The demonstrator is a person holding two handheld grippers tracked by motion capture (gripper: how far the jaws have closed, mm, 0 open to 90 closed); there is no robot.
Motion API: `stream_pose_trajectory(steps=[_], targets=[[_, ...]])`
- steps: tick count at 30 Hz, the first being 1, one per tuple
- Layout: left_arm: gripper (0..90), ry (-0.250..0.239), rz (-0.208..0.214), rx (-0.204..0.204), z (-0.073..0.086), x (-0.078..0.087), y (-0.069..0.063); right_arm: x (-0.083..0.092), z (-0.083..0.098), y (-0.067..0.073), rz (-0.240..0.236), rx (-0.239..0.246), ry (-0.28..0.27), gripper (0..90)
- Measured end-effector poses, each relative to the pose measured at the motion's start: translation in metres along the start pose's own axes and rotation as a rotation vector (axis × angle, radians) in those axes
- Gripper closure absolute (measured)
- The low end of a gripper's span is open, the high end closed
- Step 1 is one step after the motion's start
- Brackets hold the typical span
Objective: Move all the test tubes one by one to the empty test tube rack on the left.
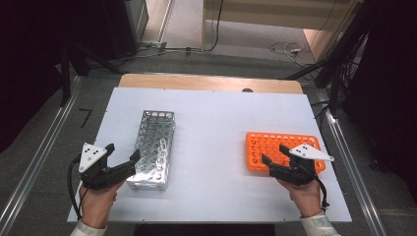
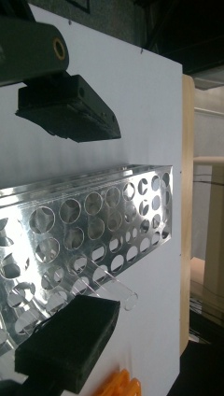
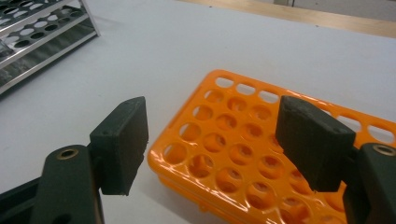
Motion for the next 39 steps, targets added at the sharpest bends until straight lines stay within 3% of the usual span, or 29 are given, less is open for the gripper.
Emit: stream_pose_trajectory(steps=[9, 18, 30, 39], targets=[[14.7, 0.01, -0.023, -0.014, 0.006, 0.001, 0.004, 0.013, 0.007, -0.02, 0.034, -0.015, -0.008, 23.5], [14.7, 0.019, -0.047, -0.009, 0.011, 0.003, 0.012, 0.025, 0.011, -0.045, 0.081, -0.067, -0.019, 22.2], [14.7, 0.024, -0.082, -0.034, 0.019, 0.005, 0.021, 0.039, 0.021, -0.062, 0.106, -0.081, -0.023, 21.6], [14.8, 0.041, -0.101, -0.027, 0.025, 0.007, 0.027, 0.048, 0.027, -0.073, 0.131, -0.095, -0.025, 21.4]])
Point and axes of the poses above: each handheld gripper's, and its own axes: x roughly backward along the jaws, z roughly out of its underside, y roughly to its left, the point moved 6 cm from there along -x, roughly forward along the jaws, and after that the axes turned 11 degrees about -x, right-handed, at the moved point
